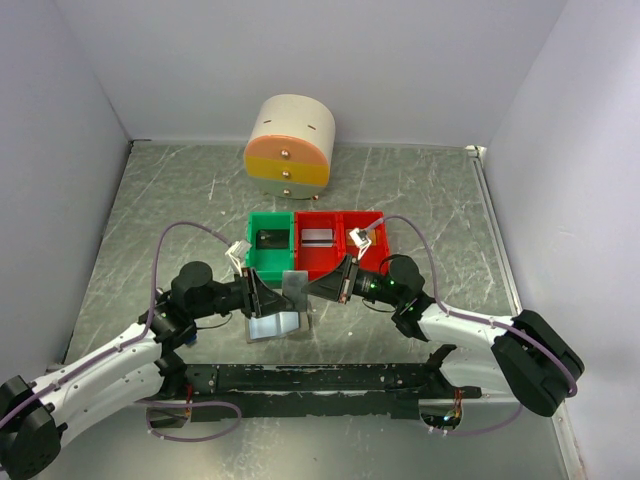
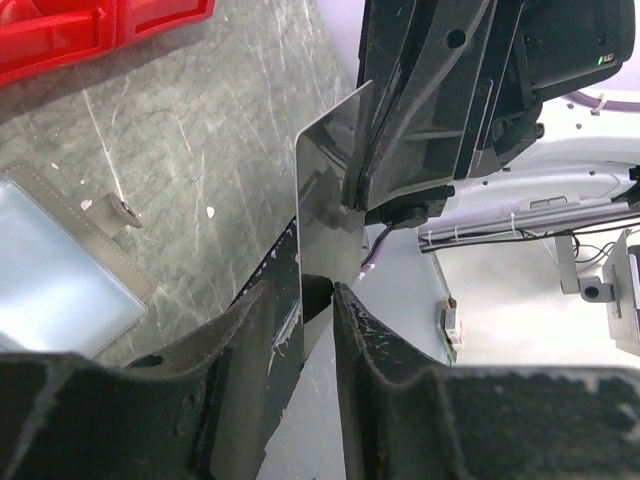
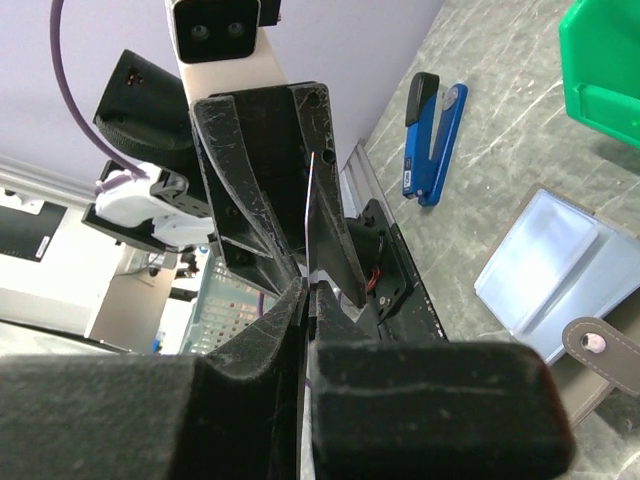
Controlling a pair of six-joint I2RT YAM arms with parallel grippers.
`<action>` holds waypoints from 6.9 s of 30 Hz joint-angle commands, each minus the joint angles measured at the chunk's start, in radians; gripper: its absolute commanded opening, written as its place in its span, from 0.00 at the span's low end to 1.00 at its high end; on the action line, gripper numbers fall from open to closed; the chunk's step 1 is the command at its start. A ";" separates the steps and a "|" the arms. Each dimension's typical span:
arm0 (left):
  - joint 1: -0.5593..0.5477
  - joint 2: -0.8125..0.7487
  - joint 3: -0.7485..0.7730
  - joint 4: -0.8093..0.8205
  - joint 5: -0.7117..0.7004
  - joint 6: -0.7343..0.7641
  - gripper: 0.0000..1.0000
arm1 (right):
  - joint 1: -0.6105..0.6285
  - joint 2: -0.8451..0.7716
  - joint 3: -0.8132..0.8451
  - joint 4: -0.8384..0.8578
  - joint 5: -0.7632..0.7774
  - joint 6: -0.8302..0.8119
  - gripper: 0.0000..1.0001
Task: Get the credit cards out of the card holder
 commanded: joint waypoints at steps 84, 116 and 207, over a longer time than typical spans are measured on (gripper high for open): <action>0.006 -0.133 0.187 -0.560 -0.459 0.086 1.00 | -0.030 -0.140 0.174 -0.652 0.218 -0.325 0.00; 0.441 -0.136 0.527 -0.869 -0.763 0.516 1.00 | 0.352 -0.034 0.496 -0.924 0.782 -0.893 0.00; 0.440 -0.222 0.493 -0.890 -0.882 0.455 1.00 | 0.197 0.955 1.191 -1.054 0.892 -1.745 0.43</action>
